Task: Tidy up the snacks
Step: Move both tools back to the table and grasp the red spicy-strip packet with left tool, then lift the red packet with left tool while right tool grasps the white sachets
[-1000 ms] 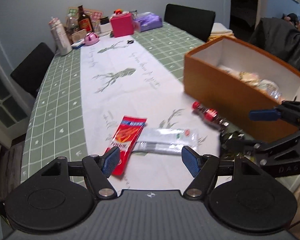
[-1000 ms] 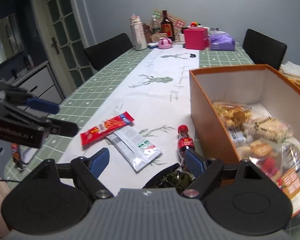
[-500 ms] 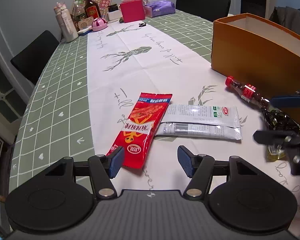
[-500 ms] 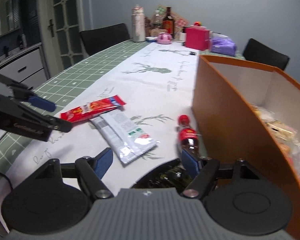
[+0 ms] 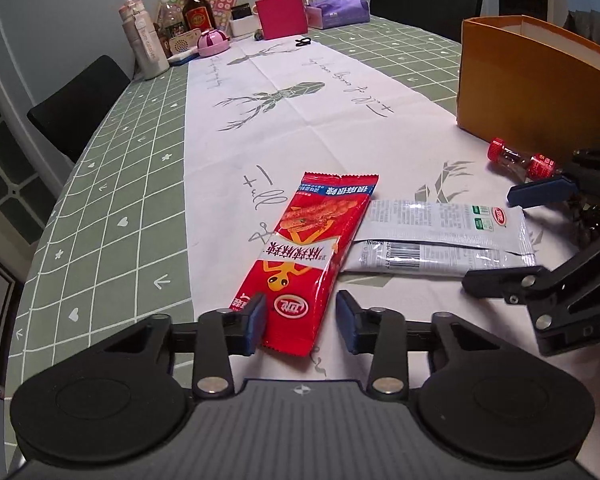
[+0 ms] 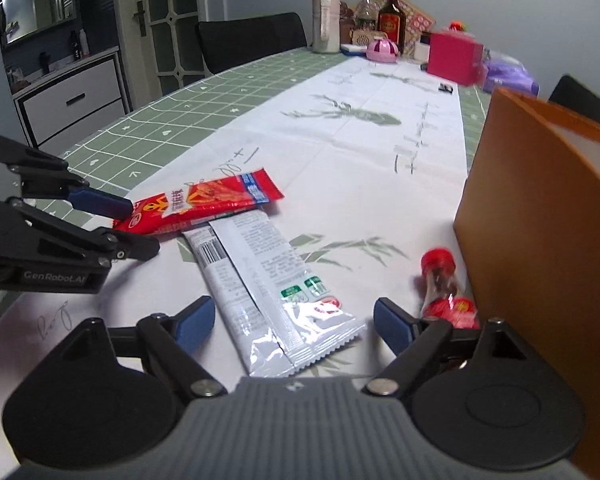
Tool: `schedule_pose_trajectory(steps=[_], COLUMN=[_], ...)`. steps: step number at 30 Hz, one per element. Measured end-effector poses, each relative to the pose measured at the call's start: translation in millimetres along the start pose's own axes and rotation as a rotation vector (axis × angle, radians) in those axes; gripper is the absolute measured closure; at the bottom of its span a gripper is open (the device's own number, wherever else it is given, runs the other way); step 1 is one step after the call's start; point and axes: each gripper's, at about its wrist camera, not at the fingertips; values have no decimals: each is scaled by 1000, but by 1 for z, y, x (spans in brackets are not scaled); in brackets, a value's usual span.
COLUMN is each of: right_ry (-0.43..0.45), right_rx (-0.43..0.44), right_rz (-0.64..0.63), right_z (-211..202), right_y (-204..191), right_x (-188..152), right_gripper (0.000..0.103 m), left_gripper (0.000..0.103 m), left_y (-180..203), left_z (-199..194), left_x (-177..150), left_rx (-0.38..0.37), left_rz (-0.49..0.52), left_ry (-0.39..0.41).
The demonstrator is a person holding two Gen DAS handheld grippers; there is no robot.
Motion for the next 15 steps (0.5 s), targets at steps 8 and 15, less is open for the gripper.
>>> schedule_pose_trajectory(steps=[8,15], right_ry=[12,-34], right_rx=[-36,-125], right_rz=[-23,2], right_z=[-10,-30], right_y=[-15,-33], right_x=[-7,-17], right_gripper=[34,37], left_gripper=[80,82], left_y=[4,2], left_z=[-10,-28], left_x=[-6,-17], left_rx=[4,-26], left_rz=[-31,-138], left_ry=[-17,-82])
Point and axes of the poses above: each gripper's, at about its wrist camera, not at the fingertips, and z roughly the way its jaws point, y to its right, x to its top, and after that the axes turned 5 degrees about -z, right-handed
